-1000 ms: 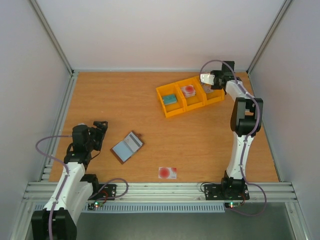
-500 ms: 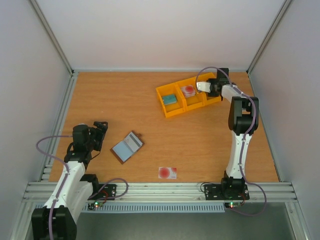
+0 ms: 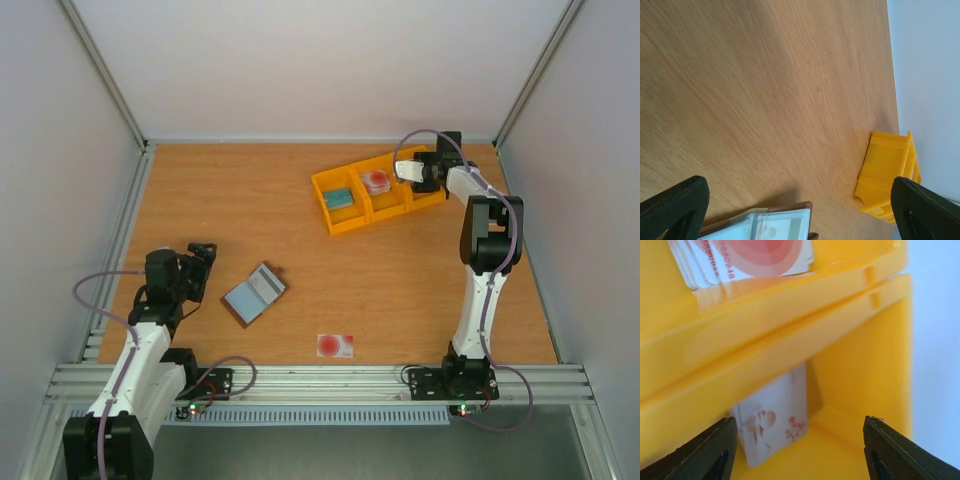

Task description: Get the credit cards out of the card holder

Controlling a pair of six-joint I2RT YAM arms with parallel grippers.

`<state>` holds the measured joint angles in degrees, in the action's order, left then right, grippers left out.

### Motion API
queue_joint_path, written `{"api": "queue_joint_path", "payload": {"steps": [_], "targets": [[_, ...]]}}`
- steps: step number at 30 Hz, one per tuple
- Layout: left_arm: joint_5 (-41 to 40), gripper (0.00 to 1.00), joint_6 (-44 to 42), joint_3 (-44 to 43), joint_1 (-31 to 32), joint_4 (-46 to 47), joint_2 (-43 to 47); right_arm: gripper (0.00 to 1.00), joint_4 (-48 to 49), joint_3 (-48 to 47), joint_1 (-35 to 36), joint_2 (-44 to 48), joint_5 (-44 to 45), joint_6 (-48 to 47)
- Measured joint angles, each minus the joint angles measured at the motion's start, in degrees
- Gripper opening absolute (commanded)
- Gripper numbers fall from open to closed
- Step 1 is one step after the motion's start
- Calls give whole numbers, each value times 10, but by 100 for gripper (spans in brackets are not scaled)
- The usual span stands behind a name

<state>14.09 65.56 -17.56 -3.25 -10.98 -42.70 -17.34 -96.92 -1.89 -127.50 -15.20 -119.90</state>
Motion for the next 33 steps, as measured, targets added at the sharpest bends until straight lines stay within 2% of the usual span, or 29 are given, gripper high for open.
{"api": "queue_joint_path", "payload": {"steps": [4,9,13,16,19,21,22,24,28,33], "targets": [[6,99,0,0,0,-8,7,77,-7,6,-3,37,0,0],[21,99,-9,-2,0,-47,23,77,-8,8,-9,99,-1,5],[33,99,-18,-2,0,-113,29,82,29,44,-12,170,-14,75],[48,99,-24,-2,1,-149,28,81,68,74,-8,247,-47,250],[64,99,-37,-2,5,-160,17,81,50,54,19,326,-97,468],[74,99,-48,-2,7,-160,-1,78,21,32,63,364,-113,605],[77,99,-54,-2,7,-161,-11,75,17,30,101,385,-115,623],[80,99,-63,-2,7,-162,-33,68,-6,27,188,408,-129,726],[87,98,-82,0,8,-156,-59,58,-66,49,303,374,-164,903],[95,95,-93,3,16,-135,-72,57,-148,104,370,252,-161,1038]]}}
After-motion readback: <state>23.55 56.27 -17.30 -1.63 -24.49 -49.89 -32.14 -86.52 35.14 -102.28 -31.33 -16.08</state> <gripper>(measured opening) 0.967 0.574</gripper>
